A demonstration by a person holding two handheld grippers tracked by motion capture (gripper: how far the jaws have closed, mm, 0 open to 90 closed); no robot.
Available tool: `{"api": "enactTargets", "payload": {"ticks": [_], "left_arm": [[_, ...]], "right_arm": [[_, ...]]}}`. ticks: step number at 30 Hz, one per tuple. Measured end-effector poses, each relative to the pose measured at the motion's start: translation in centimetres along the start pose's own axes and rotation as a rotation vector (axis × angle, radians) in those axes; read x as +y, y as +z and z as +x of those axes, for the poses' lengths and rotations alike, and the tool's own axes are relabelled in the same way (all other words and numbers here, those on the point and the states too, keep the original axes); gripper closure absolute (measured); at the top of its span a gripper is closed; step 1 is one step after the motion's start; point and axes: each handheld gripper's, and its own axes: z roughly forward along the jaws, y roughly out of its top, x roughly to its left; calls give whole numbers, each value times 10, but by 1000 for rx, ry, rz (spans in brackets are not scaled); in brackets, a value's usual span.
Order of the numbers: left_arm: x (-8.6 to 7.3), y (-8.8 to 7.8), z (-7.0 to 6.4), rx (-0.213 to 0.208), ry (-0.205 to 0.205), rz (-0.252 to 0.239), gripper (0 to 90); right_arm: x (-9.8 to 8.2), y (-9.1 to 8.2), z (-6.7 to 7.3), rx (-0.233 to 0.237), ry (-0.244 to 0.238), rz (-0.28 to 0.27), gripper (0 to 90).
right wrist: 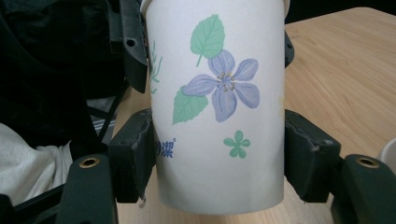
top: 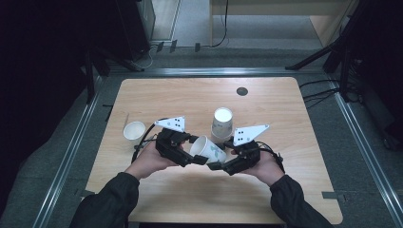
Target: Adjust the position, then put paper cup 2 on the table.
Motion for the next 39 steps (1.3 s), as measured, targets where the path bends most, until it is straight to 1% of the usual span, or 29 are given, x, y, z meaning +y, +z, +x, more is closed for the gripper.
{"api": "enactTargets", "payload": {"ticks": [5, 9, 11, 13, 16, 20, 24, 27, 29, 30, 33, 36, 38, 39], "left_arm": [[0, 0, 0, 7, -11, 1, 232], [0, 0, -1, 11, -18, 1, 239], [0, 0, -1, 11, -16, 4, 239], [0, -1, -2, 17, -12, 2, 239], [0, -4, -1, 21, -13, -6, 240], [2, -11, 1, 21, -28, -26, 243], [2, -14, 1, 31, -19, -23, 245], [3, -17, 0, 44, -11, -14, 245], [3, -20, -1, 49, -7, -14, 245], [3, -21, -1, 48, -12, -14, 245], [4, -24, -1, 63, -6, -8, 245], [5, -27, -2, 77, 0, 3, 244], [5, -28, -3, 81, -2, 9, 244], [6, -29, -4, 94, 2, 14, 245]], "right_arm": [[0, -1, 0, -2, 0, 1, 335], [0, -1, -1, 3, 12, 4, 332], [-1, -1, -1, 10, 17, 0, 328], [-1, 0, -1, 8, 12, 1, 325], [-1, 0, 0, 3, 16, 2, 311], [-1, -1, -2, 4, 22, -3, 295], [-1, 0, -2, -2, 35, -1, 280], [-1, 1, -2, -27, 31, 18, 268], [-2, 1, -2, -27, 35, 26, 249], [-3, 1, -2, -24, 40, 30, 239], [-5, 1, -2, -40, 45, 47, 203], [-7, 0, -4, -44, 73, 59, 188], [-9, -1, -4, -60, 72, 65, 188], [-10, -1, -4, -79, 66, 67, 188]]}}
